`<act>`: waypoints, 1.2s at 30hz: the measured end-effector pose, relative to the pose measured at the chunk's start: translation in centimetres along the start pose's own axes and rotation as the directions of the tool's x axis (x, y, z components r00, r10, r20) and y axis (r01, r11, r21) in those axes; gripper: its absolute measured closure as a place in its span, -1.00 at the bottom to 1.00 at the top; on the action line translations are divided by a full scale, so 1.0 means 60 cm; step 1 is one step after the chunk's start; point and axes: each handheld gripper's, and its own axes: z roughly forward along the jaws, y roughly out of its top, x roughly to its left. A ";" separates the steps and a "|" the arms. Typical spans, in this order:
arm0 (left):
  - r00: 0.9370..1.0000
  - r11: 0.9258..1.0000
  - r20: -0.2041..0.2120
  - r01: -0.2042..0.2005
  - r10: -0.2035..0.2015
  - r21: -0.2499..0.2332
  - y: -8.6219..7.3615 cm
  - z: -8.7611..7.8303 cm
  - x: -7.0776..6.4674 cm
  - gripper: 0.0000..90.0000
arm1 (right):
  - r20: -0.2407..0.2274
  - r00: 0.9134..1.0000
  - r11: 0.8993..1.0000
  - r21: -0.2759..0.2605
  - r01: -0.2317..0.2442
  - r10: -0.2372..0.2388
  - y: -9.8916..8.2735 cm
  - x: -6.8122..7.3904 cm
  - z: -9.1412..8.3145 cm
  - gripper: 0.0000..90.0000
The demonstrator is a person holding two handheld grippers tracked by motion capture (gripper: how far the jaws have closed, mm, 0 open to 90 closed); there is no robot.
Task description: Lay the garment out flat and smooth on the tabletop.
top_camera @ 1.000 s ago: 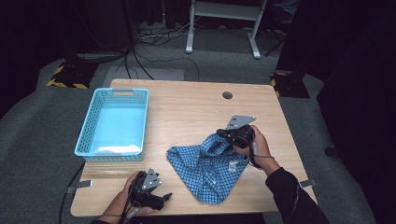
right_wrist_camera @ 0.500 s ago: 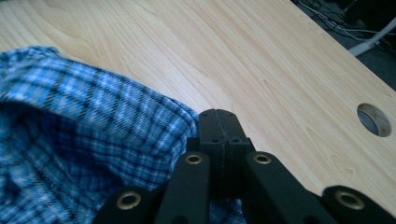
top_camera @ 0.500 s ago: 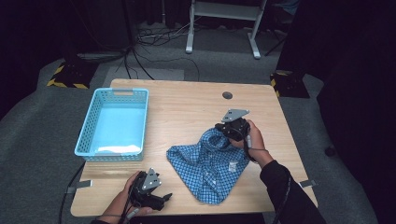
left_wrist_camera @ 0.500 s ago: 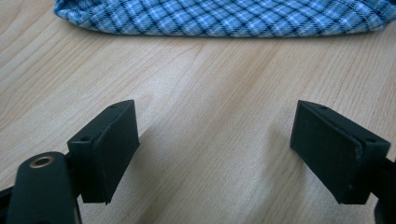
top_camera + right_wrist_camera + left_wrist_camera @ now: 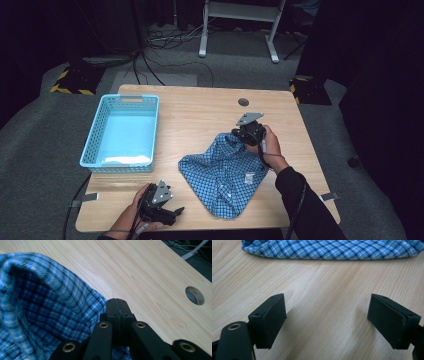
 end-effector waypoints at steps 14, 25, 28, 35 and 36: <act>1.000 1.000 0.000 -0.002 0.002 0.001 0.000 0.000 0.000 -0.66 | 0.046 0.998 0.999 0.032 -0.038 0.037 0.003 -0.018 0.017 1.00; 1.000 1.000 0.000 -0.003 0.003 0.001 0.000 0.000 0.000 -0.66 | 0.060 0.997 0.998 0.048 -0.050 0.047 0.004 -0.025 0.031 1.00; 1.000 1.000 0.000 -0.003 0.003 0.001 0.000 0.000 0.000 -0.66 | 0.063 0.997 0.997 0.054 -0.048 0.045 0.004 -0.027 0.035 1.00; 1.000 1.000 0.001 -0.004 0.004 0.000 0.000 0.000 0.000 -0.66 | 0.087 0.994 0.996 0.063 -0.067 0.061 0.006 -0.032 0.042 1.00; 1.000 1.000 0.001 -0.004 0.004 0.000 0.000 0.000 0.000 -0.66 | 0.089 0.994 0.996 0.065 -0.067 0.061 0.005 -0.033 0.044 1.00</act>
